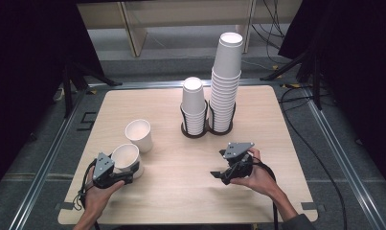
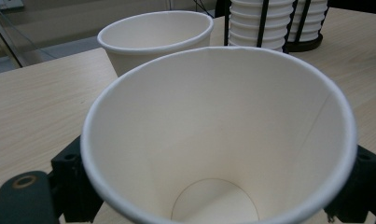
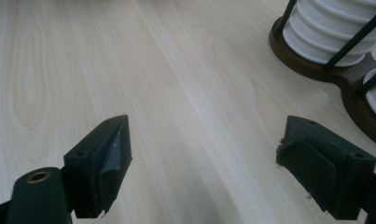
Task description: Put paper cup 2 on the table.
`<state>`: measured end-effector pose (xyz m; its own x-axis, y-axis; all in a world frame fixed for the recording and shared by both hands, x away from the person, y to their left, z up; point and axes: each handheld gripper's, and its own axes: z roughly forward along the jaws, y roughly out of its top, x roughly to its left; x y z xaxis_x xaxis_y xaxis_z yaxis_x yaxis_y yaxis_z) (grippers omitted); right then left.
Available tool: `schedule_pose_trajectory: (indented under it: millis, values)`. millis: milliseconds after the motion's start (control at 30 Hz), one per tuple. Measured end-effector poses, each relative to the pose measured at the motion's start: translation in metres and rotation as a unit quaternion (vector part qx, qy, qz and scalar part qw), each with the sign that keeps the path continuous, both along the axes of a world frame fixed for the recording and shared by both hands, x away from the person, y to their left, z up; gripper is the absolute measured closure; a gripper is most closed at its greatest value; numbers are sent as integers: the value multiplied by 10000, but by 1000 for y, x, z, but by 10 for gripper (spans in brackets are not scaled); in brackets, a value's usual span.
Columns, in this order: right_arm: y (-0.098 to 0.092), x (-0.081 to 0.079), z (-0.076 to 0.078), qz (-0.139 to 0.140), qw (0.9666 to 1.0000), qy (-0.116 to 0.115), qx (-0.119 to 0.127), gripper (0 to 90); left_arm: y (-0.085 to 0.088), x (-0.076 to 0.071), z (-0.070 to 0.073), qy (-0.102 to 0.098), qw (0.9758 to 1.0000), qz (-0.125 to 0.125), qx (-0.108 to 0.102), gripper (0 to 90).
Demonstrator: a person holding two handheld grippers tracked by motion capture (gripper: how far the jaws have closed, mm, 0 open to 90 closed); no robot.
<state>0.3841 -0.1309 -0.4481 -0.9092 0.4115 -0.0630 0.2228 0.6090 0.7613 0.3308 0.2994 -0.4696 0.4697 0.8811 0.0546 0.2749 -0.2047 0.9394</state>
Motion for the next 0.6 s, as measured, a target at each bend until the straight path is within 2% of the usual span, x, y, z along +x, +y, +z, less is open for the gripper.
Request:
schedule_pose_trajectory:
  millis: [200,267,300,333,467,500,533,600]
  values:
    - [0,0,0,50,10000,-7,9,170,1,3,-3,-64,10000,-8,-44,120]
    - [0,0,0,60,10000,-7,16,170,0,4,-4,-126,9999,-71,23,117]
    - [1,-1,0,47,10000,61,28,170,0,3,-4,-96,9999,-53,110,115]
    - [1,-1,0,53,10000,59,28,170,-1,3,-5,-156,9998,-51,59,113]
    - [1,-2,0,78,9999,76,52,171,0,2,-5,-116,9999,-48,86,105]
    - [0,-1,0,81,10000,6,15,171,0,2,-5,-110,9999,-65,96,104]
    - [0,-2,0,71,9999,74,45,171,0,2,-6,-110,9999,-77,87,102]
    - [0,-2,0,76,9999,70,58,172,1,3,-8,-44,9999,-102,54,102]
